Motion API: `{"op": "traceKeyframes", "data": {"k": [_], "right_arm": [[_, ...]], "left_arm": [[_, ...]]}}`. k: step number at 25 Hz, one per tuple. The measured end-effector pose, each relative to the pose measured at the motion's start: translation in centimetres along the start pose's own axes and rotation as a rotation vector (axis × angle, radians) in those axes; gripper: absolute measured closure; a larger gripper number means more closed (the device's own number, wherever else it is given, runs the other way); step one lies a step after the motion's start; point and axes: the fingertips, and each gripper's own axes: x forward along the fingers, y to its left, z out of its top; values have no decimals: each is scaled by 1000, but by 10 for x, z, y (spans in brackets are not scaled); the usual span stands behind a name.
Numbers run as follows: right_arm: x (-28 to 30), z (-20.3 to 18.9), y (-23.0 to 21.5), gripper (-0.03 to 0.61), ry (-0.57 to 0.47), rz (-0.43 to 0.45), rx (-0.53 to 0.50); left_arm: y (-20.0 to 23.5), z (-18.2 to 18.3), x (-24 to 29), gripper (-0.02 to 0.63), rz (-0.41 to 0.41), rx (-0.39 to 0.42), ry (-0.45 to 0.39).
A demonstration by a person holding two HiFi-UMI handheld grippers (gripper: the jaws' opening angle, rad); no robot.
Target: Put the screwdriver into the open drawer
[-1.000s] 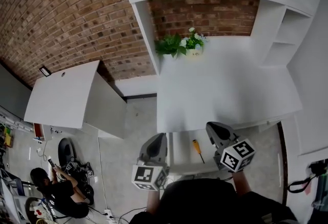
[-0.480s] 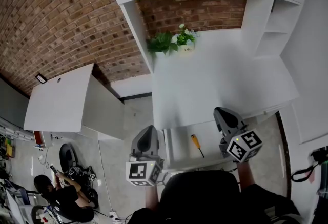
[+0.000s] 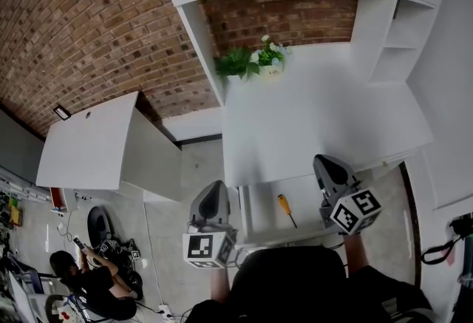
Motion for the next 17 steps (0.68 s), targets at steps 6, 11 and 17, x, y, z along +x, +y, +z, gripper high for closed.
{"op": "traceKeyframes", "data": {"k": [6,11,17], "right_arm": [[-2,1,1,563,0,-5,-13],[-1,-2,1,563,15,-7,-44],[0,-2,2,563,22,-9,-46]], "left_arm": [[3,-1,-4,605,-2,-6,3],[2,-2,-2,604,-4,-3,5],[3,-1,-2,605,-4,-5,6]]}}
